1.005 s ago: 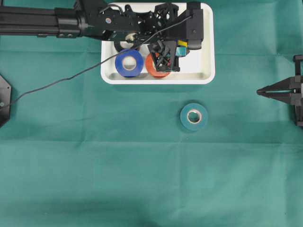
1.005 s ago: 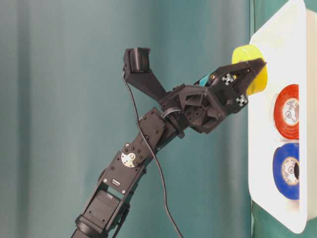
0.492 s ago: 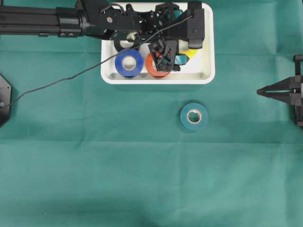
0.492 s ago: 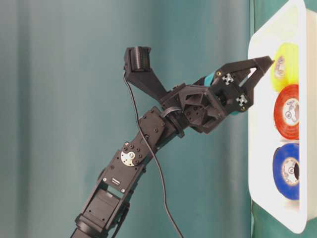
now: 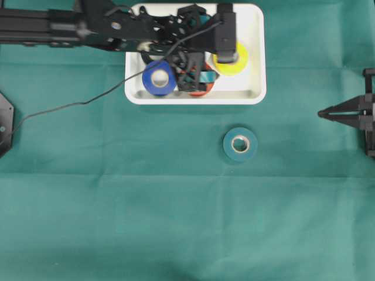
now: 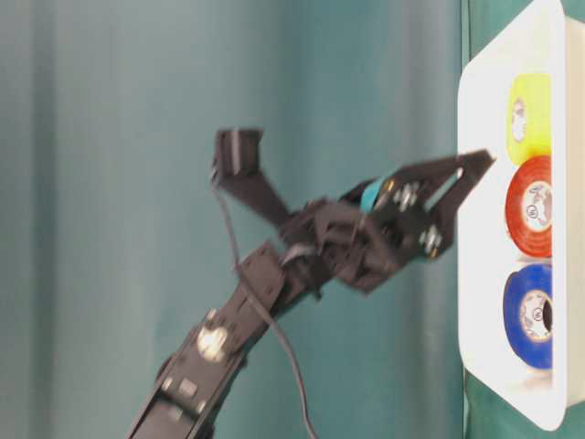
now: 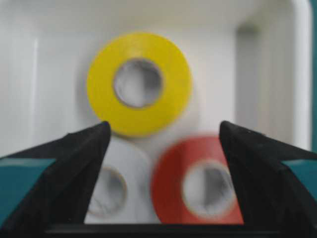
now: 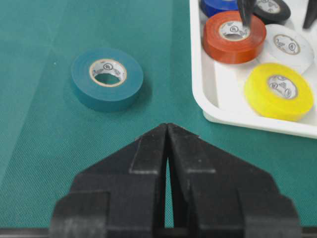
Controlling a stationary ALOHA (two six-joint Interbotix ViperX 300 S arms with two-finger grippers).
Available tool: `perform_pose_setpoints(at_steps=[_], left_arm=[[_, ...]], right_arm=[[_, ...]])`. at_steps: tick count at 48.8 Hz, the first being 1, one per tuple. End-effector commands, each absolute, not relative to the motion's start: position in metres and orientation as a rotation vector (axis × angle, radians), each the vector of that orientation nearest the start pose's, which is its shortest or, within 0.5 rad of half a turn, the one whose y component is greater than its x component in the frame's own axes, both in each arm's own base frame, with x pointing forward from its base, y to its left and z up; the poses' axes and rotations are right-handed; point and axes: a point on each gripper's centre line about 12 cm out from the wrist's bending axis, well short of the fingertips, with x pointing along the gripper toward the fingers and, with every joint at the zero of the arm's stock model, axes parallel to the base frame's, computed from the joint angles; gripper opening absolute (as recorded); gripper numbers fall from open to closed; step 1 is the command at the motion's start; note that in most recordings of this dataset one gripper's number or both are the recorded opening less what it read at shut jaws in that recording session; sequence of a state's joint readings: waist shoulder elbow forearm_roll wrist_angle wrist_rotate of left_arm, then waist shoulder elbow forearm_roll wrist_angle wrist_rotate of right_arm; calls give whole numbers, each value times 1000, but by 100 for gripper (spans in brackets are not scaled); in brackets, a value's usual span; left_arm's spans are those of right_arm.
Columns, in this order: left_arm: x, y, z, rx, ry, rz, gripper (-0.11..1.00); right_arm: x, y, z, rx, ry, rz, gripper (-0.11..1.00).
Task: Put the tape into the white case with the left arm.
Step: 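Carry the yellow tape into the tray's right side and release, then retract the open left gripper to the left edge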
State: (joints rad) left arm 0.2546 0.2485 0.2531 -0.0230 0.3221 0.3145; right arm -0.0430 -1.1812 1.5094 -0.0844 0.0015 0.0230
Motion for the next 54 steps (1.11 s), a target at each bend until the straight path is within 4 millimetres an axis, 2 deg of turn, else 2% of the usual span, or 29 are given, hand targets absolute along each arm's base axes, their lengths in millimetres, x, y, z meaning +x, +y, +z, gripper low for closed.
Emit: perform_pose_setpoints(at_steps=[1,8,21,31,44,54], left_arm=[[443,104,205,183,781,103,88],[416,91,211,187,782,88,88],[375,75,208,150,798,87,88],[346,61,202,120,817,77,88],[314,42,205,133,779,46,88],[291,35,202,141,752,36,88]], right_arm=[[143,-6,167,-52,313,-34,-9],[143,-6,166,-54,316,-32,-9],[143,-6,166,-54,314,-34,-9],[143,-6,166,-54,314,-34,-9],[143,-6,166,-54,314,-34,-9],[143,-6,166,-54,316,-32,-9]])
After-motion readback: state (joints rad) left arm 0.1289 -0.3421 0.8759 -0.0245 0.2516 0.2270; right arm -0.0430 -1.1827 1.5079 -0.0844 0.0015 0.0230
